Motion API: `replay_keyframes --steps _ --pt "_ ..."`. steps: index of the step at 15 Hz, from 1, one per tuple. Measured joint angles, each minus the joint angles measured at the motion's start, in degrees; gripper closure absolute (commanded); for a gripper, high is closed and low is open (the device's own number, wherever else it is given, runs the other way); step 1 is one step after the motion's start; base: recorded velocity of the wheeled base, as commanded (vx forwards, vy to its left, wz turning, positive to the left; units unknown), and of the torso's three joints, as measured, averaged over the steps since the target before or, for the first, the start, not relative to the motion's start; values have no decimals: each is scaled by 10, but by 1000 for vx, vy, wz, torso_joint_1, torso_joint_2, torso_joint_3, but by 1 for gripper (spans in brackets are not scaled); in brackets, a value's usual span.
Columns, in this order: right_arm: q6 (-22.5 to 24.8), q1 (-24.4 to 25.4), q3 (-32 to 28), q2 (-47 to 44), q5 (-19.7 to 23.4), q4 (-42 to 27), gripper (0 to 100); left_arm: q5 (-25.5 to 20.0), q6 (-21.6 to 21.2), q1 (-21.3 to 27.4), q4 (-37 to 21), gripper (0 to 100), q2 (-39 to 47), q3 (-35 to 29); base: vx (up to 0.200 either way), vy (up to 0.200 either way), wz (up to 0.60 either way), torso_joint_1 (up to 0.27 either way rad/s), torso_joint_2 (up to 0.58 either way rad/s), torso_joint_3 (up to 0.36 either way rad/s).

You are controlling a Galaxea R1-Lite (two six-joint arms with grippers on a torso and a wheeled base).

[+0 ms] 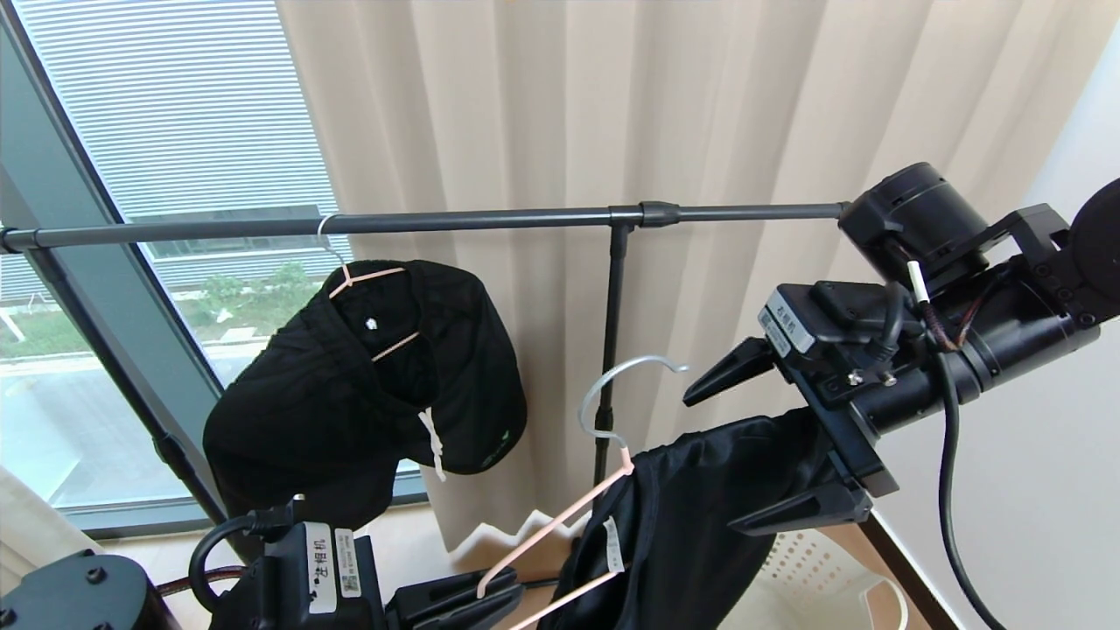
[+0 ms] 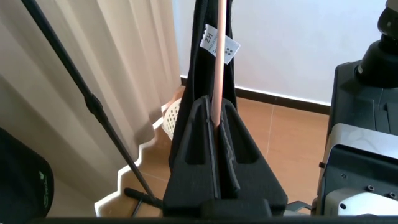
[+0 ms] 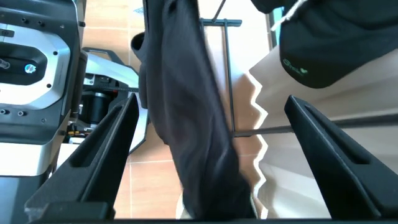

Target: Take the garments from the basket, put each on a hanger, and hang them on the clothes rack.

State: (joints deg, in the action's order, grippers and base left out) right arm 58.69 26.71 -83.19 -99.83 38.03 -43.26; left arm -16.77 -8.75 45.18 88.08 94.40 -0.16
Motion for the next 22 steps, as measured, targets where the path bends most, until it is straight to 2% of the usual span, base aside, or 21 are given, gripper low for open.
replay_keyframes --steps 5,6,14,15,22 --pt "-1 3 -2 -6 0 -1 0 0 -1 7 0 100 0 0 0 0 0 0 0 0" --pt "-2 3 -2 -6 0 -1 100 0 -1 8 0 100 0 0 0 0 0 0 0 0" --pt "-5 9 -3 5 -1 -4 100 0 -1 8 10 100 14 -4 0 0 0 0 0 0" --pt "-5 9 -2 7 -1 -4 100 0 -1 7 13 0 17 -4 0 0 0 0 0 0" --pt "-5 9 -2 21 -4 -3 100 1 0 -4 18 0 26 0 0 0 0 0 0 0"
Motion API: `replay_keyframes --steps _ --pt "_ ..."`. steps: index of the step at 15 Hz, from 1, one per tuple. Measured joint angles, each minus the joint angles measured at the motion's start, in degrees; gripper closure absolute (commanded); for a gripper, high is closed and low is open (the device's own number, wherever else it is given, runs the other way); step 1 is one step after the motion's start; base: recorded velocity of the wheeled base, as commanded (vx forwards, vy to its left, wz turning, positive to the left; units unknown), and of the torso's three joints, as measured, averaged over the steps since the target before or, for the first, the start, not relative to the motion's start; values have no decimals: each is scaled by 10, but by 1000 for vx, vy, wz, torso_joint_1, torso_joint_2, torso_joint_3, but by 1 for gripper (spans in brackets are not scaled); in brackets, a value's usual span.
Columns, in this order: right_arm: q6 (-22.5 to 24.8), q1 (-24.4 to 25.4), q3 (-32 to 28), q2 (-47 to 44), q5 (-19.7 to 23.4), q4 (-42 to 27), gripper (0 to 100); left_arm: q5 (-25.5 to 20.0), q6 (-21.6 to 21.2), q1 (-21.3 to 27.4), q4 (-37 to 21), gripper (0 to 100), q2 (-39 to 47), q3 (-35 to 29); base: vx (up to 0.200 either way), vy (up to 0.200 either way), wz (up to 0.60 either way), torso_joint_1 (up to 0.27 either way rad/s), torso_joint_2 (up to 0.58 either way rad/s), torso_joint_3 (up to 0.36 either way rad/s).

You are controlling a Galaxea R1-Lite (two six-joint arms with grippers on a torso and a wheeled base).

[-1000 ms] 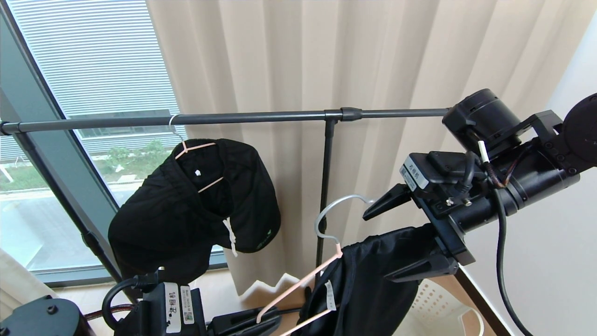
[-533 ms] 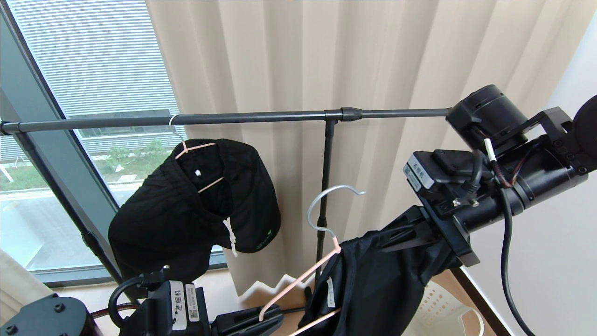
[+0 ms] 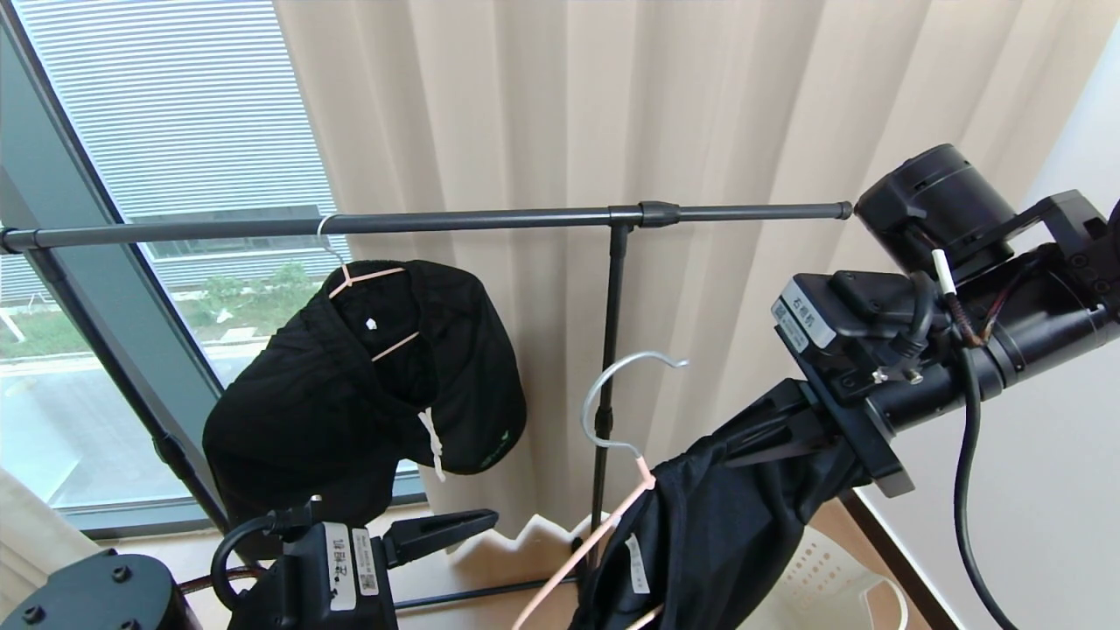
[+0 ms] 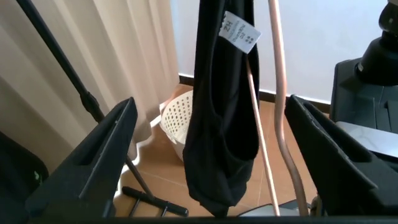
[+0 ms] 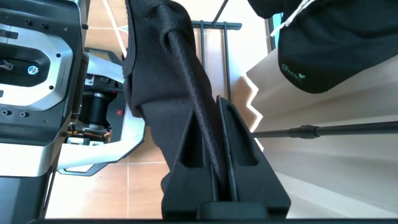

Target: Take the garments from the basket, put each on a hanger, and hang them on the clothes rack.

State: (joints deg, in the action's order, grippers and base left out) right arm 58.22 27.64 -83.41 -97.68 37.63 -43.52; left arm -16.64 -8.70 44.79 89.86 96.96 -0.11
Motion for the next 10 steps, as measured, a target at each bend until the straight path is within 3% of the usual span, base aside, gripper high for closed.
replay_keyframes --steps 3,6,10 --pt "-2 0 0 15 -3 1 100 1 14 -45 -2 0 -10 1 0 0 0 0 0 0" --pt "-9 -1 -2 26 -7 2 100 3 24 -56 -5 0 -44 1 0 0 0 0 0 0" --pt "-29 -7 -17 28 -51 2 100 5 44 -59 -8 0 -71 1 0 0 0 0 0 0"
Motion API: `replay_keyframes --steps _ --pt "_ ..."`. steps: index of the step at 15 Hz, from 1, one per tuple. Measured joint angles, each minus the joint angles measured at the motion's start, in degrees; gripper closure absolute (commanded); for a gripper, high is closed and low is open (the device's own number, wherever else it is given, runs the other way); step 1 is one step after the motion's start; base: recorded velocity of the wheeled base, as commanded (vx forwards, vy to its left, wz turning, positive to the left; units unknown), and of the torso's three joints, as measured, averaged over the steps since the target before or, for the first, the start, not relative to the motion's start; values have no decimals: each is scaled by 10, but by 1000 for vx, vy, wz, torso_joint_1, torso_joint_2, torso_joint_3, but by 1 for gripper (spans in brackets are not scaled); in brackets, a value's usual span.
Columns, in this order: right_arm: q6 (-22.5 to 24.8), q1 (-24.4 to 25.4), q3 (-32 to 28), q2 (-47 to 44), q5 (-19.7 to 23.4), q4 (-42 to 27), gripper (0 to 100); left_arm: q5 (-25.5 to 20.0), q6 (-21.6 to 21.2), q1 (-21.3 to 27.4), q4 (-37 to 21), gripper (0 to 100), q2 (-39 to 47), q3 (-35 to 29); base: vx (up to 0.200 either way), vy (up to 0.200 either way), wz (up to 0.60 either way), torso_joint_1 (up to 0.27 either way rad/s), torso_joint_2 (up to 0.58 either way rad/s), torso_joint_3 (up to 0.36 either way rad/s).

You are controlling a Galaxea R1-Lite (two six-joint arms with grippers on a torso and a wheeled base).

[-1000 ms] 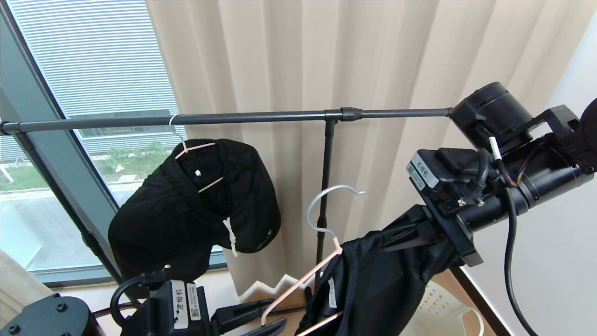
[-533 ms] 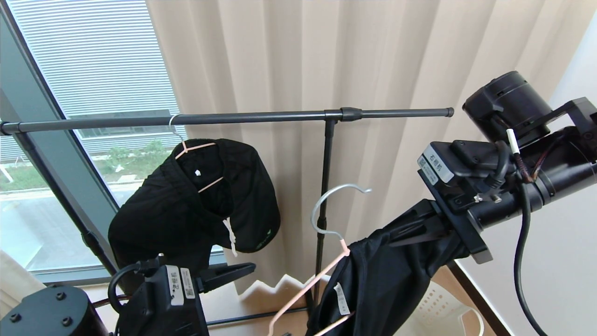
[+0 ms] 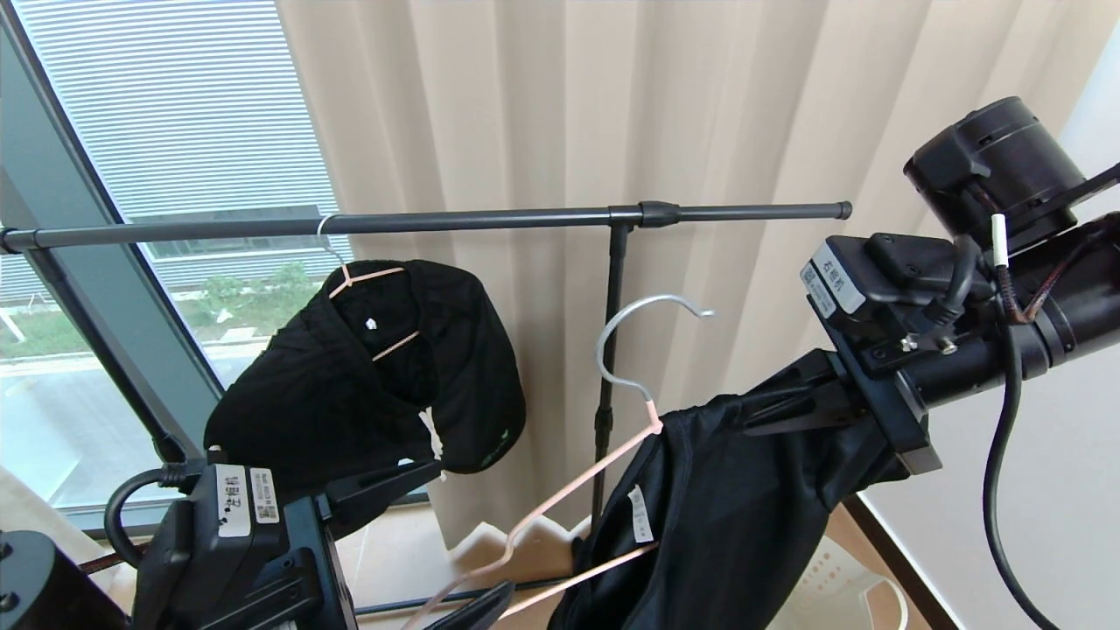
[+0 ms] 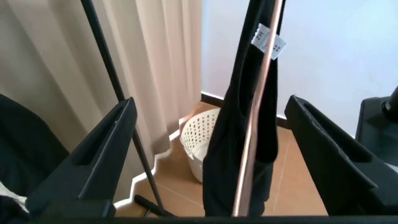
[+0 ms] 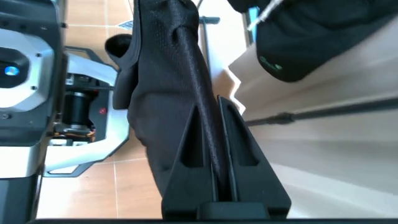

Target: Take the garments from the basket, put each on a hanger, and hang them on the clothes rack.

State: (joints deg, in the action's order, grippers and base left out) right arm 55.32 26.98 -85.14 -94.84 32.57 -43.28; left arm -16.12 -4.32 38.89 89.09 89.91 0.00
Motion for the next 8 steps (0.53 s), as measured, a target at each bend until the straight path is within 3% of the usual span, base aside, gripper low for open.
replay_keyframes --steps 3,8 --pt "-28 -13 -29 -3 -17 7 100 0 21 -17 1 0 2 0 0 0 0 0 0 0" --pt "-31 -27 -37 -7 -79 33 100 0 124 -85 4 0 13 -6 0 0 0 0 0 0"
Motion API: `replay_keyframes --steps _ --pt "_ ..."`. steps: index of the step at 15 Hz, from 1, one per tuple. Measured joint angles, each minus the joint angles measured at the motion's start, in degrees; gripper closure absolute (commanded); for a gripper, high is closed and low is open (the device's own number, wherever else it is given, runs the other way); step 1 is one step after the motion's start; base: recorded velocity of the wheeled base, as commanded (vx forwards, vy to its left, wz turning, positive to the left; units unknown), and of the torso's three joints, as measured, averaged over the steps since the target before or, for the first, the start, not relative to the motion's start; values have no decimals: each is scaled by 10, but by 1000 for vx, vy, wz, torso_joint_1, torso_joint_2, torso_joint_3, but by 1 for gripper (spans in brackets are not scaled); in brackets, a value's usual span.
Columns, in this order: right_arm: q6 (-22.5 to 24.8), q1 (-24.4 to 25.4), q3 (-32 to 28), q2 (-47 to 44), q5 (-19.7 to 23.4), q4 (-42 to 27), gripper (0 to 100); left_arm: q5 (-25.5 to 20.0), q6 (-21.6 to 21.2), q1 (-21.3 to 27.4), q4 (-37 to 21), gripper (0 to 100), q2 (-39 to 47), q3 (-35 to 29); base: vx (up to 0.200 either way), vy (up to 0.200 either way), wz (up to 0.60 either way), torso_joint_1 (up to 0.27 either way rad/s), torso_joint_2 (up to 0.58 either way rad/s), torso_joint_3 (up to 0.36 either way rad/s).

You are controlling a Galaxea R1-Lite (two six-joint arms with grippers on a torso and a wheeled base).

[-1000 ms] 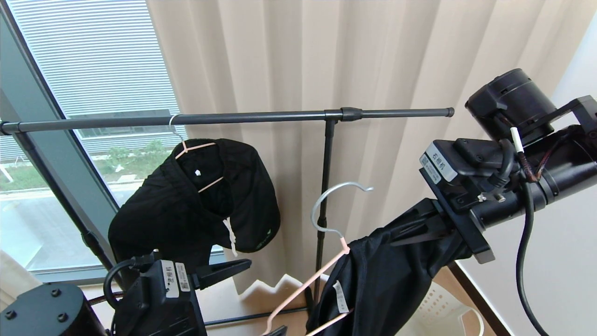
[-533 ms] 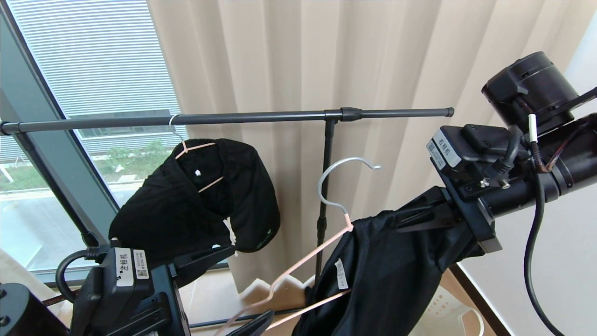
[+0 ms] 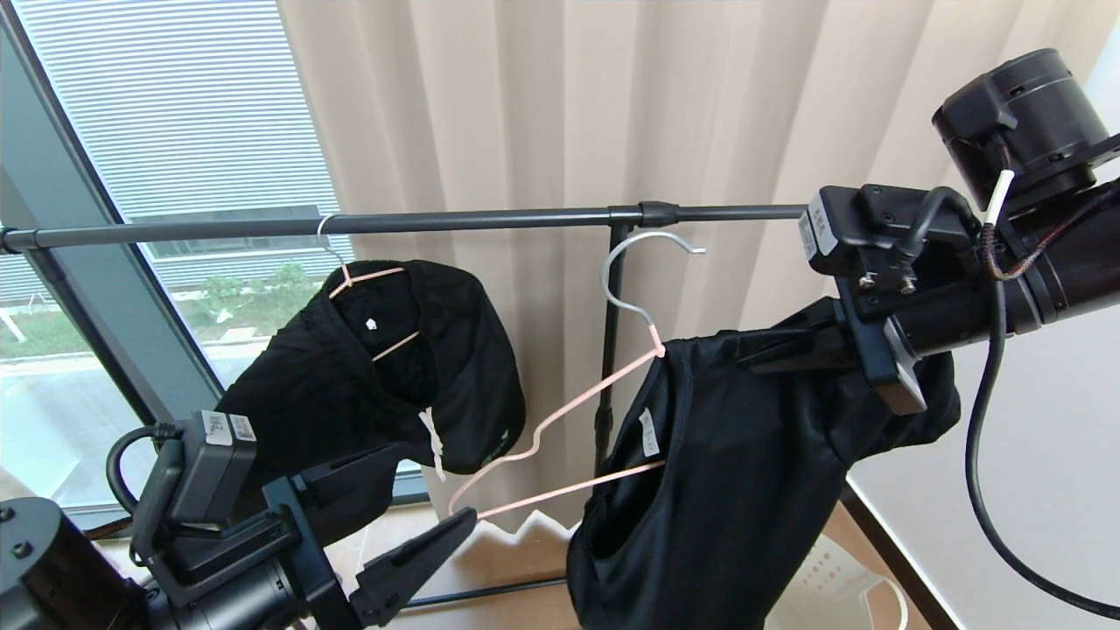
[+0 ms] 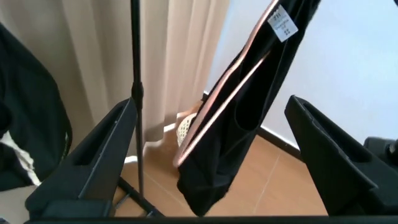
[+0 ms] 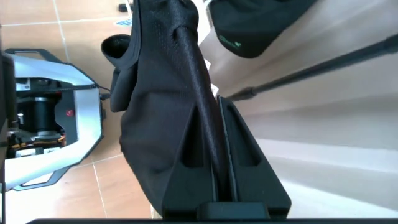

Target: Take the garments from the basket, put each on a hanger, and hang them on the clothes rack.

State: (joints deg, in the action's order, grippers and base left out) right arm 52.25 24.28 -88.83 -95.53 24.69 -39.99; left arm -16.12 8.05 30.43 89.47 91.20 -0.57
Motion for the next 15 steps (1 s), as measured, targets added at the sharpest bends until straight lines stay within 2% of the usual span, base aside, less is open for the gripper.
replay_keyframes --steps 2,3,5,7,8,10,13,15 --pt "-5 -1 -1 -1 -27 4 100 5 18 -15 -4 0 1 -4 0 0 0 0 0 0" --pt "-25 -1 -2 -1 -43 5 100 22 18 -16 -19 0 3 -7 0 0 0 0 0 0" --pt "-65 1 -6 -1 -83 22 100 80 19 -7 -96 0 7 -38 0 0 0 0 0 0" --pt "-67 3 1 4 -120 51 100 133 22 25 -192 0 12 -84 0 0 0 0 0 0" --pt "-68 4 9 10 -124 61 100 160 29 51 -228 0 18 -117 0 0 0 0 0 0" --pt "-71 5 22 21 -137 75 100 195 36 88 -249 0 43 -162 0 0 0 0 0 0" --pt "-103 20 50 37 -150 100 100 220 48 127 -253 0 93 -199 0 0 0 0 0 0" --pt "-113 29 74 47 -174 129 100 239 54 144 -252 0 126 -219 0 0 0 0 0 0"
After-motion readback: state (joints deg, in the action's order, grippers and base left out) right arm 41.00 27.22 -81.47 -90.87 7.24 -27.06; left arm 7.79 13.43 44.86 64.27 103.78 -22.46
